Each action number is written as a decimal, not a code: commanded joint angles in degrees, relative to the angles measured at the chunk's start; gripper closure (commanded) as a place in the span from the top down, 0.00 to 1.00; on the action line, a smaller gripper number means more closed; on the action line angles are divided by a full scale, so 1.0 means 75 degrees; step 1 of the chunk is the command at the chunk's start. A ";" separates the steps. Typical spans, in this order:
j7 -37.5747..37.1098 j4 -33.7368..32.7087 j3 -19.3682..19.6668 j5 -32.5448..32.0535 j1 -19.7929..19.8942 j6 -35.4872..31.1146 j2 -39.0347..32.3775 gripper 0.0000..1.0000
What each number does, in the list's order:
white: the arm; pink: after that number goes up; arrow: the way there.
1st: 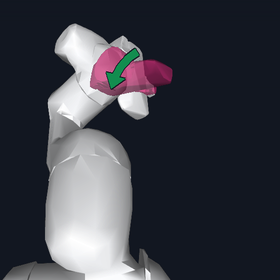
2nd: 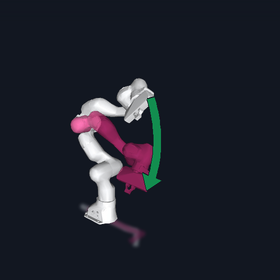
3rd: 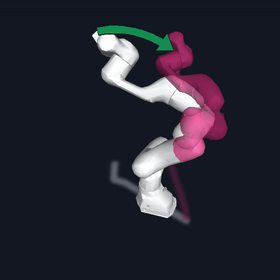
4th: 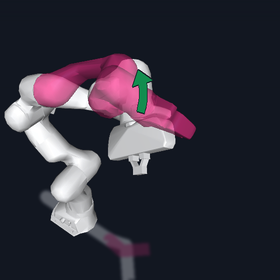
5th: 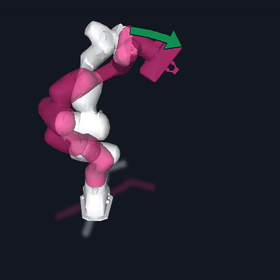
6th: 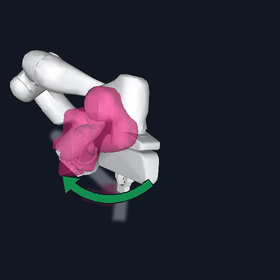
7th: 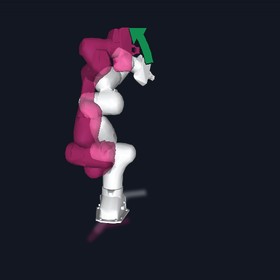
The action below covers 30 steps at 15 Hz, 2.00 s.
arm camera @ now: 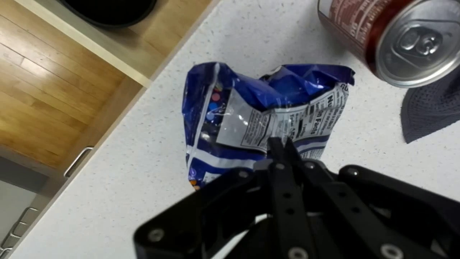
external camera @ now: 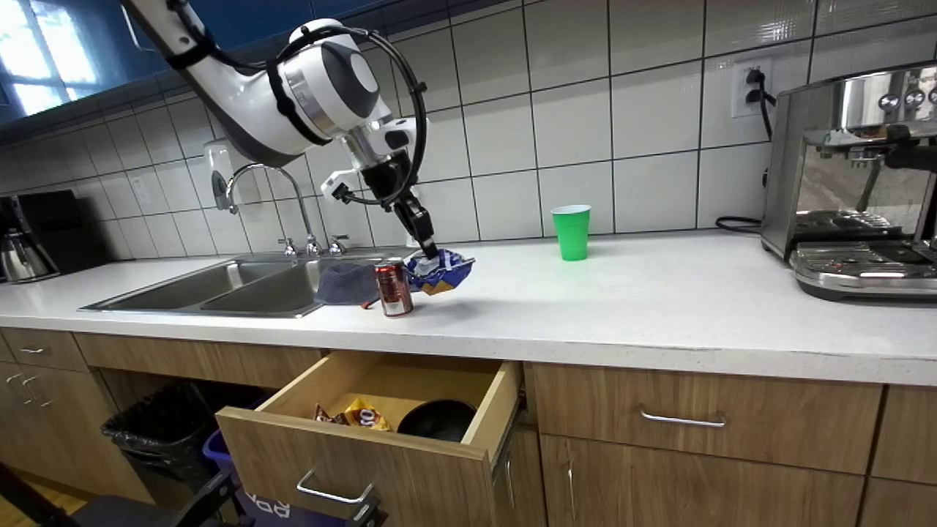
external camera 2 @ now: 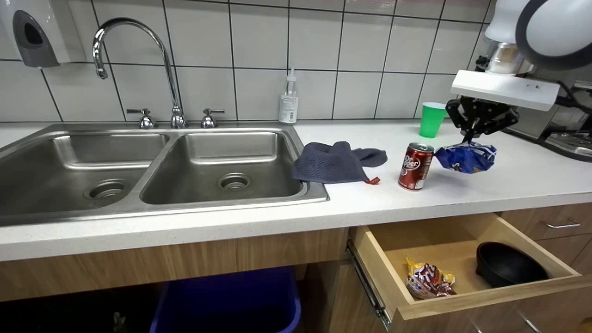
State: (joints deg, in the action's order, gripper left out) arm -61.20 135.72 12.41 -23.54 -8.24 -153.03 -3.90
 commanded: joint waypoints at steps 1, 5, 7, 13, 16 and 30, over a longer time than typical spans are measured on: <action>-0.0519 0.1018 -0.0379 -0.0664 0.0473 -0.0138 0.1015 0.00; -0.0526 0.1780 -0.0867 -0.0856 0.0911 -0.0112 0.1646 0.00; -0.0432 0.2105 -0.1138 -0.0780 0.1086 -0.0081 0.1873 0.00; -0.0248 0.2713 -0.1836 -0.0546 0.1261 -0.0061 0.2089 0.00; -0.0198 0.2807 -0.2081 -0.0480 0.1190 -0.0041 0.1970 0.00; -0.0086 0.2982 -0.2679 -0.0502 0.0970 -0.0011 0.1392 0.00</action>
State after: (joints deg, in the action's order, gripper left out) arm -63.14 157.92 -7.06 -27.90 -1.19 -153.18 6.81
